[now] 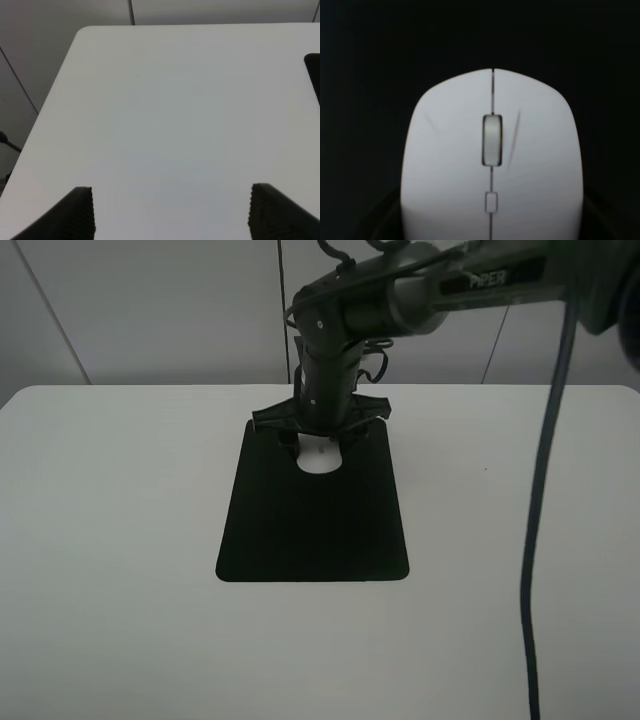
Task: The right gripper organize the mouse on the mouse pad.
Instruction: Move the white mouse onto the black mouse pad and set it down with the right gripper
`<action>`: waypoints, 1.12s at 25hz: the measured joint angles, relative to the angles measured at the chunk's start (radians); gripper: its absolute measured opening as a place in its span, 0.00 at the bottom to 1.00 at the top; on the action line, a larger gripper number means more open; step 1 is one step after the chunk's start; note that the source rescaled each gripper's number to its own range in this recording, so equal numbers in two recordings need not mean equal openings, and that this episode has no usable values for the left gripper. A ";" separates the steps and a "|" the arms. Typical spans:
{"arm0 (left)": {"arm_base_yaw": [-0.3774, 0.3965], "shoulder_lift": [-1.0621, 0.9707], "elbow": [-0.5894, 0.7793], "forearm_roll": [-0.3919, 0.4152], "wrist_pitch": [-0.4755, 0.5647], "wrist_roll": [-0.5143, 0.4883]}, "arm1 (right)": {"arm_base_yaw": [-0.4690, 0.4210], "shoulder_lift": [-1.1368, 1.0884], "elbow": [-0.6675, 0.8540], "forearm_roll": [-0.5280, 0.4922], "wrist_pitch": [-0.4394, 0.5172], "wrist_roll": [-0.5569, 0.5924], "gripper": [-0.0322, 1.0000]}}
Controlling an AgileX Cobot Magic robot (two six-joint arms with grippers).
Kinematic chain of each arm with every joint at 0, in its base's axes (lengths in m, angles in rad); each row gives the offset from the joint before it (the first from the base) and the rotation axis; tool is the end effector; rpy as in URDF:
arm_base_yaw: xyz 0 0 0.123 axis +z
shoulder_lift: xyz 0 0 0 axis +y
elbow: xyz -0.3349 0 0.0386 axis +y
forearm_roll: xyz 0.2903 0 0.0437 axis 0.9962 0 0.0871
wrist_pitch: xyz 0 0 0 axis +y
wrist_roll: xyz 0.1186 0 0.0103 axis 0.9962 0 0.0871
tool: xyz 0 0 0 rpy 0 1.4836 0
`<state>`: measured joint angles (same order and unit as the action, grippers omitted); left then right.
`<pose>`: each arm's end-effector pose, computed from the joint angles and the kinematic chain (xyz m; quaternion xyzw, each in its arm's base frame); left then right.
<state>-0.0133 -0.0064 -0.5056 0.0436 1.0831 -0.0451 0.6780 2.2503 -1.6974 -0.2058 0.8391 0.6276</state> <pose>0.0019 0.0046 0.2844 -0.0148 0.8556 0.0067 0.5174 0.4339 0.3262 0.1308 -0.0827 0.9842 0.0127 0.1563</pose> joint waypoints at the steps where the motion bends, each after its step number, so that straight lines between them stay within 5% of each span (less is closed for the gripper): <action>1: 0.000 0.000 0.000 0.000 0.000 0.000 | 0.003 0.011 -0.008 0.000 0.003 0.006 0.07; 28: 0.000 0.000 0.000 0.000 0.000 0.000 | 0.005 0.106 -0.025 -0.042 -0.010 0.107 0.07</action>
<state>-0.0133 -0.0064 -0.5056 0.0436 1.0831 -0.0451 0.6828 2.3566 -1.7223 -0.2480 0.8293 0.7346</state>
